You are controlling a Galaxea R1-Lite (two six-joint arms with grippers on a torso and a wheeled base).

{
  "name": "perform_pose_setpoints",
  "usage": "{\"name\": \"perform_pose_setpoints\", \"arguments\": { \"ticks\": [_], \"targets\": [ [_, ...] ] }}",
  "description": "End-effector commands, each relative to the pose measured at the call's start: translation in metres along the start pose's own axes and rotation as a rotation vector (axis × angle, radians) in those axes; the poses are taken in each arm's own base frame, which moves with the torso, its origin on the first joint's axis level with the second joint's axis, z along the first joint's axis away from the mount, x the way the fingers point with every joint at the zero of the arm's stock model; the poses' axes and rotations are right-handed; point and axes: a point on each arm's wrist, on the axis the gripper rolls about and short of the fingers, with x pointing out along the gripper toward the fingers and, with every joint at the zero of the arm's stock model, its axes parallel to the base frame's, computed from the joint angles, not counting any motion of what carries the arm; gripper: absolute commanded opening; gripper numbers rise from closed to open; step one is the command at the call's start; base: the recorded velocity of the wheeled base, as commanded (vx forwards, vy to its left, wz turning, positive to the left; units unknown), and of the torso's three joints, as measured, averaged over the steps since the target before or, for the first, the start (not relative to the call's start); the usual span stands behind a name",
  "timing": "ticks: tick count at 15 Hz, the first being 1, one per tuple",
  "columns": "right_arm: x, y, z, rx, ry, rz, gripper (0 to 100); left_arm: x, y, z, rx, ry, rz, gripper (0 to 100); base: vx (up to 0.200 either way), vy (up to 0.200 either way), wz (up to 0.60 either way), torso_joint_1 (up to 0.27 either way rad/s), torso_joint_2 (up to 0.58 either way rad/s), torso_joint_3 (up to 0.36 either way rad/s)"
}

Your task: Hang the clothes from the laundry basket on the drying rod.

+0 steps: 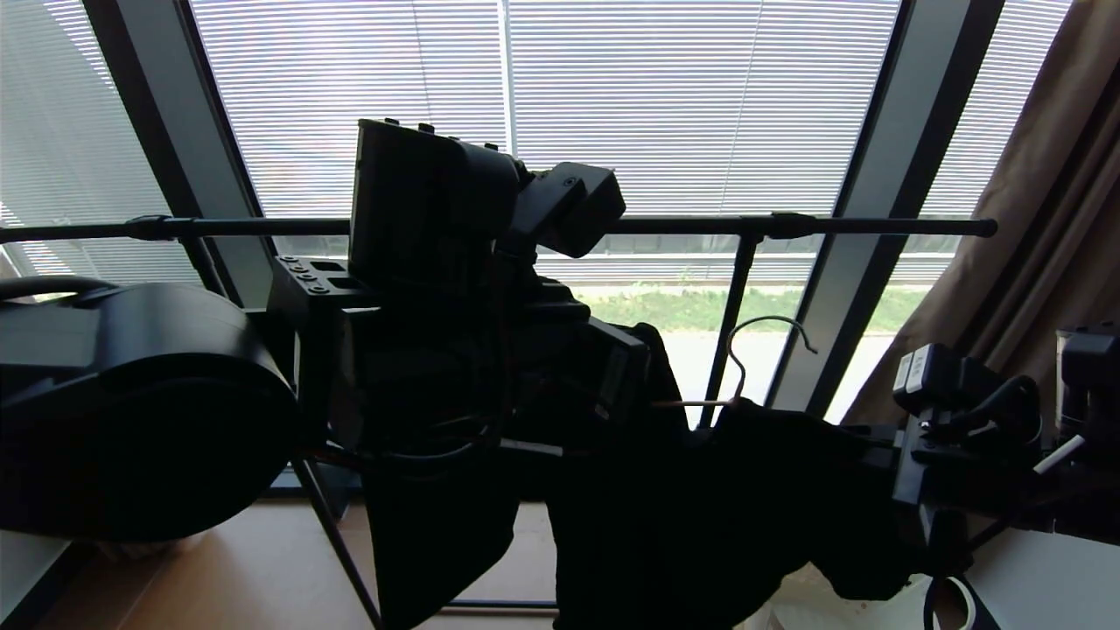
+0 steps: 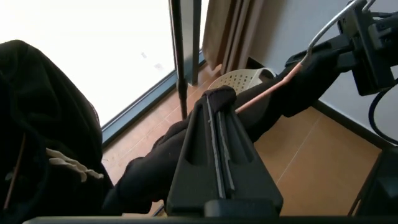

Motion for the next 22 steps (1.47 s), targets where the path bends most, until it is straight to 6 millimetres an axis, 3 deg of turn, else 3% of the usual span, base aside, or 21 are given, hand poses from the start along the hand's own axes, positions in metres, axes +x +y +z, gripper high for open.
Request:
{"name": "perform_pose_setpoints", "arguments": {
  "ticks": [1,6,9,16,17,22],
  "targets": [
    [0.011,0.005,-0.004,0.007,0.026,0.043,0,0.001,-0.004,0.000,0.002,-0.001,-0.012,0,0.000,0.000,0.00,0.000,0.00,0.000],
    [0.028,0.000,-0.011,0.121,-0.013,0.042,0,0.000,-0.006,-0.001,0.003,0.001,-0.019,0,0.000,0.000,0.00,0.000,0.00,0.000],
    [0.017,-0.011,-0.013,0.187,-0.162,0.120,0,-0.004,-0.004,-0.008,0.001,0.022,-0.014,0,0.000,0.000,0.00,0.000,0.00,0.000],
    [0.013,-0.016,-0.013,0.187,-0.180,0.119,0,-0.002,-0.005,-0.005,0.007,-0.035,-0.021,0,0.000,0.000,0.00,0.000,0.00,0.000],
    [0.013,-0.016,-0.013,0.187,-0.180,0.116,0,-0.002,-0.005,-0.006,0.007,-0.032,-0.021,100,0.000,0.000,0.00,0.000,0.00,0.000],
    [0.012,-0.020,-0.013,0.191,-0.178,0.097,0,-0.014,-0.004,-0.017,0.005,-0.004,-0.018,100,0.000,0.000,0.00,0.000,0.00,0.000]
  ]
}}
